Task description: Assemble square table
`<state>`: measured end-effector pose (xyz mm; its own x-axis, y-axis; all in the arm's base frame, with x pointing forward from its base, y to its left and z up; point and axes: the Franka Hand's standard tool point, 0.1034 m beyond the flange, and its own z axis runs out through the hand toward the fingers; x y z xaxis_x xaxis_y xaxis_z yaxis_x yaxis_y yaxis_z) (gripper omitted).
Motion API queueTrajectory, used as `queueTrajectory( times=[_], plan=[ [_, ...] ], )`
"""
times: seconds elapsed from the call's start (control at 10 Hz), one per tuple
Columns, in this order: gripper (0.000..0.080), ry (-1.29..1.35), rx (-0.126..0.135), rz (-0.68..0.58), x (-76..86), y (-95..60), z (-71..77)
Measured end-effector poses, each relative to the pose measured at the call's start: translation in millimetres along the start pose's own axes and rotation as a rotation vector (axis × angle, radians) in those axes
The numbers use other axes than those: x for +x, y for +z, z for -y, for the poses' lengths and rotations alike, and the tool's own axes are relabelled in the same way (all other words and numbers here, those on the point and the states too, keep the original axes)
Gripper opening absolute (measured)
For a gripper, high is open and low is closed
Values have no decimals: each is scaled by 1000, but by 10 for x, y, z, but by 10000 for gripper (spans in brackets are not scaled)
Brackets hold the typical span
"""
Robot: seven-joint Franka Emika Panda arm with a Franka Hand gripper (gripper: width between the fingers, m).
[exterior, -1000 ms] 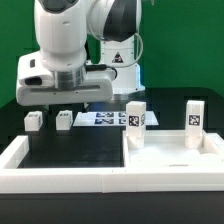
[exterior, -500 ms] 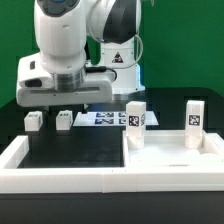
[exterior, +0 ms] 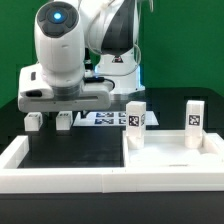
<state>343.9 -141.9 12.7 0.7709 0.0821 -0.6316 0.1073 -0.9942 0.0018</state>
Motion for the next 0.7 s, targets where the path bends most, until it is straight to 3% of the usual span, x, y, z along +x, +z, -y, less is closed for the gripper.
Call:
queueTrajectory(
  times=[0.4, 0.6, 0.7],
  plan=[
    [637, -3, -8, 18, 2, 83, 40],
    [282, -9, -12, 7, 23, 78, 37],
    [285, -9, -12, 8, 23, 79, 37]
  ],
)
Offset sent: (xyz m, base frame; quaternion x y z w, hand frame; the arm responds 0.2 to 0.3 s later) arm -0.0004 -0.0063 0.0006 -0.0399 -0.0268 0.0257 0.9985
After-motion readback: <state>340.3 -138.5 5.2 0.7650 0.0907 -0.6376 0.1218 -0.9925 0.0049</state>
